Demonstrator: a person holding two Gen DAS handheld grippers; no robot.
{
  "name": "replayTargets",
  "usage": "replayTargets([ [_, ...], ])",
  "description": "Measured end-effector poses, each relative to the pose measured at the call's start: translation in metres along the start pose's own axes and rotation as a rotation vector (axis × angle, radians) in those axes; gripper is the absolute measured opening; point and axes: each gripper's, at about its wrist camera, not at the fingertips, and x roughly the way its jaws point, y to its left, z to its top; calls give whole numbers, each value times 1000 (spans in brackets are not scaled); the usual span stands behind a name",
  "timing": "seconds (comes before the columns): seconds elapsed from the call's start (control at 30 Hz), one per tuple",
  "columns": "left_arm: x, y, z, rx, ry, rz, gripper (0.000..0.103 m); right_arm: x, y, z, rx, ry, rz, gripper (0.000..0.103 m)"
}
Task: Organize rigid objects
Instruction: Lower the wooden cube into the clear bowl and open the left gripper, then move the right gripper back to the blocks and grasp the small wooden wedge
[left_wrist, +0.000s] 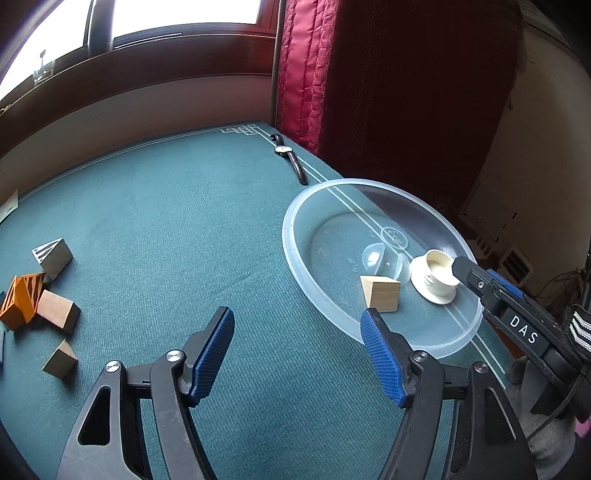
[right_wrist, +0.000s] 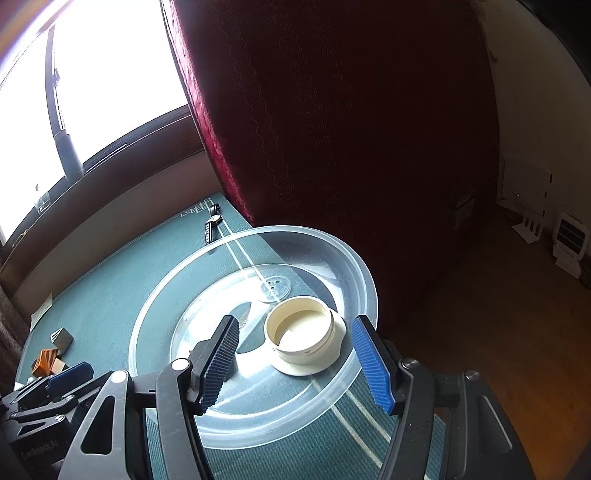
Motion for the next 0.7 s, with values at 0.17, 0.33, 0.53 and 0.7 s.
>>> replayTargets([
  [0.17,-11,15,-2,-17,-17,29,72,-6,14,-6,-36,-6,16,67],
  [0.33,-22,35,-5,-46,-24,59,72,-11,30,-12,-68,-4,43,67],
  [0.53,-35,61,-10,-82,-32,95,72,-13,49,-18,-88,10,79,67],
  [0.7,-45,83,-16,-114,-31,125,72,-11,69,-19,-117,27,121,67],
])
